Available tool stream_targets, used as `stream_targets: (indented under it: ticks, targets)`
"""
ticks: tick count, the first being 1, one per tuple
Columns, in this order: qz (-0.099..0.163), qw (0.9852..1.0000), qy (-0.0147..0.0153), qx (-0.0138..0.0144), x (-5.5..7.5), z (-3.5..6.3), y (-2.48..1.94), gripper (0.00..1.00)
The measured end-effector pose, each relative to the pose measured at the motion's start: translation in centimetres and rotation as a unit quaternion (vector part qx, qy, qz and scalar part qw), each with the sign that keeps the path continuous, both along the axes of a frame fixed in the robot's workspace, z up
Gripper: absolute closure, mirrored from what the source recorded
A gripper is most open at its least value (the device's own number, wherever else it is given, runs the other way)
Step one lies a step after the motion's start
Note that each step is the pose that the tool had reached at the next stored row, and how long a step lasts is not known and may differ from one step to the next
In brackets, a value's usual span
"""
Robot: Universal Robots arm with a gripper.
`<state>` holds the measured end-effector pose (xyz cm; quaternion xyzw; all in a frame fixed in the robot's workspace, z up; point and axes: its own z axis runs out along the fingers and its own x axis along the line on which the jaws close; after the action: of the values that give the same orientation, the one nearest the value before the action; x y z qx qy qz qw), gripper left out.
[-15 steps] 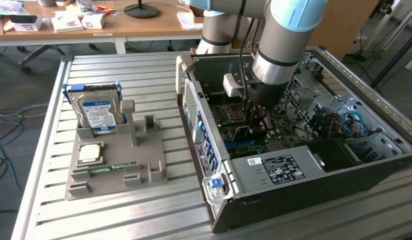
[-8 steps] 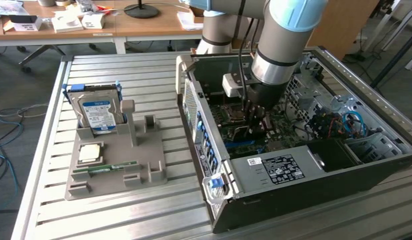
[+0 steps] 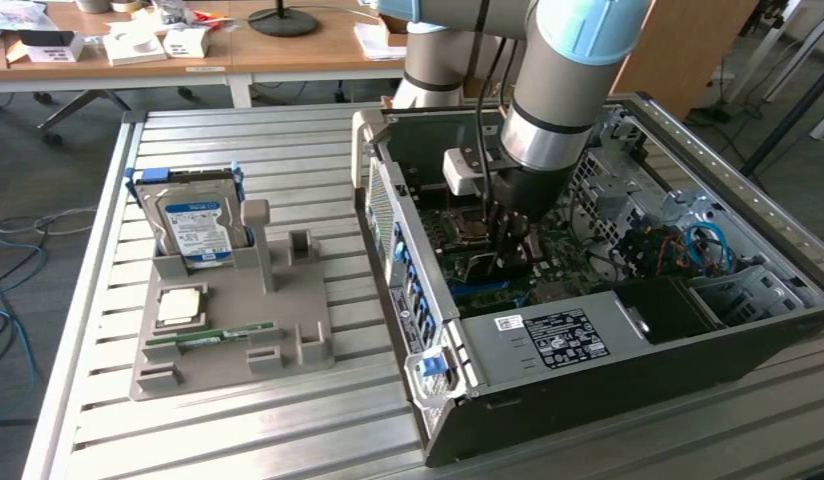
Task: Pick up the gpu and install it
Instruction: 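Insert the gpu into the slot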
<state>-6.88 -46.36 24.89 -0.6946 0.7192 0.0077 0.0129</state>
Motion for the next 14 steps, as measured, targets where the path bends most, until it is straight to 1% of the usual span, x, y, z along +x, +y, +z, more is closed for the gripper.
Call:
stream_targets:
  ticks: [14]
  targets:
    - [0.0, 1.0, -0.0002, 0.0001, -0.06, 0.1, 0.0, 0.74]
